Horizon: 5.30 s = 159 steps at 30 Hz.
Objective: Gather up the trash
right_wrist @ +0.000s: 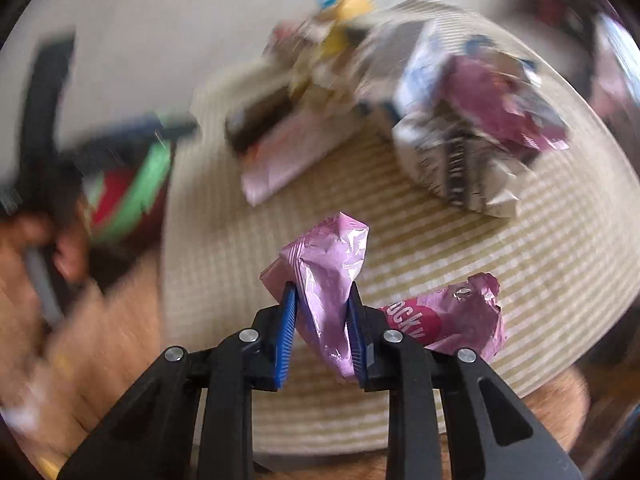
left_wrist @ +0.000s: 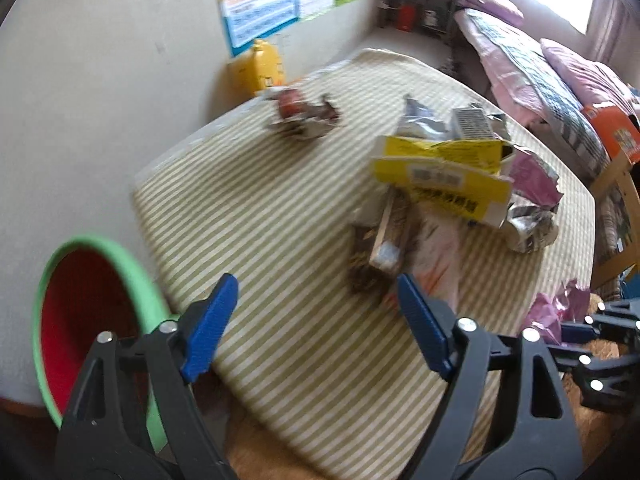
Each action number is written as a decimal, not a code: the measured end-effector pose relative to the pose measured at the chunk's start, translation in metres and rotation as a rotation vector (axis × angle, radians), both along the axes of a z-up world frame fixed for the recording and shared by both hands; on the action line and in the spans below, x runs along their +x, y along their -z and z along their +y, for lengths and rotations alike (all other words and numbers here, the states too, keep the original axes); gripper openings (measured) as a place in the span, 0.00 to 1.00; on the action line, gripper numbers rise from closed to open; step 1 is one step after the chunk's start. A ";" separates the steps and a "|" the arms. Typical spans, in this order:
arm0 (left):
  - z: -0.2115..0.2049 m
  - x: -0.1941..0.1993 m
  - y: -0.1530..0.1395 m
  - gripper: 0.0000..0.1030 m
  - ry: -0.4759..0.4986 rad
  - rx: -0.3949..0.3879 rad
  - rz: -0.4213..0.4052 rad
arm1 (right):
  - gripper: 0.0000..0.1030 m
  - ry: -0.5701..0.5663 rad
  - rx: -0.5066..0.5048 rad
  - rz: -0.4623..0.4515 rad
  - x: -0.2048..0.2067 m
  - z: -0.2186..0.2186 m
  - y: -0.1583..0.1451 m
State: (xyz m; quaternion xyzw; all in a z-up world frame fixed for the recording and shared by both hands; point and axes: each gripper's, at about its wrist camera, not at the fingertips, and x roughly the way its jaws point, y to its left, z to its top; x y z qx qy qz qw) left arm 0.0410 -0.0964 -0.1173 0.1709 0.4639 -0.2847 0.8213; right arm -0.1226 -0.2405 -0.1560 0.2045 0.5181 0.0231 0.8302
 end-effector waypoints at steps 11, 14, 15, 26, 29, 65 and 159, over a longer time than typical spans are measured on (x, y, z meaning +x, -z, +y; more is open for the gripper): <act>-0.048 0.025 0.039 0.36 0.002 0.039 0.128 | 0.23 0.085 0.099 -0.021 -0.015 -0.009 0.006; -0.044 0.029 0.041 0.27 -0.015 0.033 0.143 | 0.23 0.093 0.106 -0.022 -0.024 -0.014 0.006; -0.042 0.029 0.040 0.26 -0.022 0.035 0.134 | 0.23 0.095 0.107 -0.022 -0.024 -0.015 0.006; -0.001 0.021 0.008 0.23 -0.119 -0.013 0.037 | 0.23 0.084 0.091 -0.002 -0.015 -0.008 0.008; 0.008 0.018 -0.001 0.23 -0.146 -0.024 0.008 | 0.23 0.080 0.083 -0.002 -0.012 -0.005 0.009; 0.036 0.020 0.011 0.22 -0.218 -0.014 0.040 | 0.24 0.115 0.056 0.014 -0.011 -0.002 0.011; 0.267 0.040 -0.010 0.22 -0.668 -0.024 -0.113 | 0.29 -0.355 0.060 -0.173 0.201 0.231 -0.068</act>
